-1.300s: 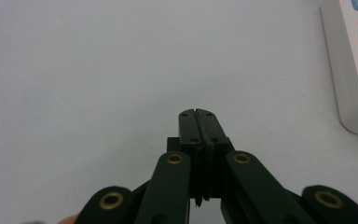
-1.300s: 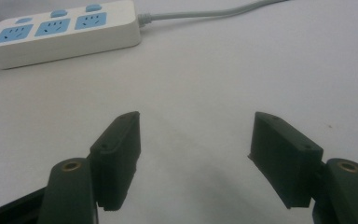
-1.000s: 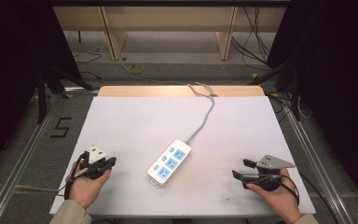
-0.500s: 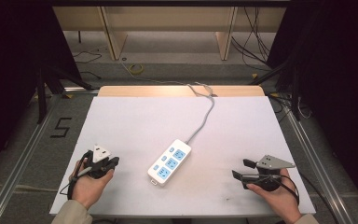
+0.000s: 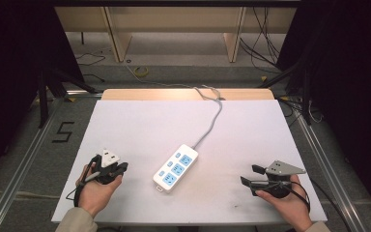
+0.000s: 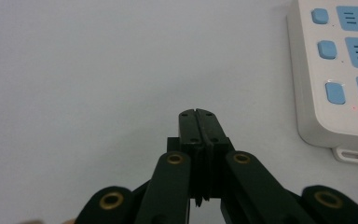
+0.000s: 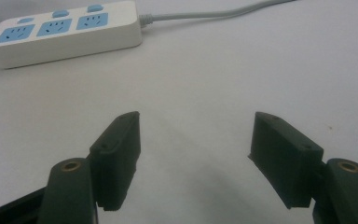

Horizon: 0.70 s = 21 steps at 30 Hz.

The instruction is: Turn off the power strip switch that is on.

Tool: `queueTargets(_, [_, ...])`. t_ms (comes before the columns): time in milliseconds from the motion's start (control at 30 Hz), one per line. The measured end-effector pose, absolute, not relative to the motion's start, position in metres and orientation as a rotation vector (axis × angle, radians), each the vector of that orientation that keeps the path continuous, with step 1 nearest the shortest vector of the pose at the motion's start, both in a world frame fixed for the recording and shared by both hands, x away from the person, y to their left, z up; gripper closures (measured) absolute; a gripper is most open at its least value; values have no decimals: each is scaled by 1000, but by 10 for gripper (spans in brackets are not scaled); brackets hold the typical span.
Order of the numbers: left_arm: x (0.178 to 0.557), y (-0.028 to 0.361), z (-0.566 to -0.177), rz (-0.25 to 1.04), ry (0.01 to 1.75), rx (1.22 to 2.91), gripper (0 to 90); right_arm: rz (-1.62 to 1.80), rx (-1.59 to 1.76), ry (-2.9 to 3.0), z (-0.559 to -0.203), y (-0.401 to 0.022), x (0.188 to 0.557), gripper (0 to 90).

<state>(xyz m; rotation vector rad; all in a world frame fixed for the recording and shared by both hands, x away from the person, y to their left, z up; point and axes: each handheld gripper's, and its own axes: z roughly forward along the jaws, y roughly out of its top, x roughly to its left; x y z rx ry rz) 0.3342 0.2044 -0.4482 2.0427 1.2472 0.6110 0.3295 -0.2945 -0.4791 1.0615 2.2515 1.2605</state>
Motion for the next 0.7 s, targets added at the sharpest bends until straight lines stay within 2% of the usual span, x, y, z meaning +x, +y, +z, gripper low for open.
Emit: queueTargets(700, [338,191,-443,589,1214,2071,897,1258,1063,2254,-479,-294,329,339])
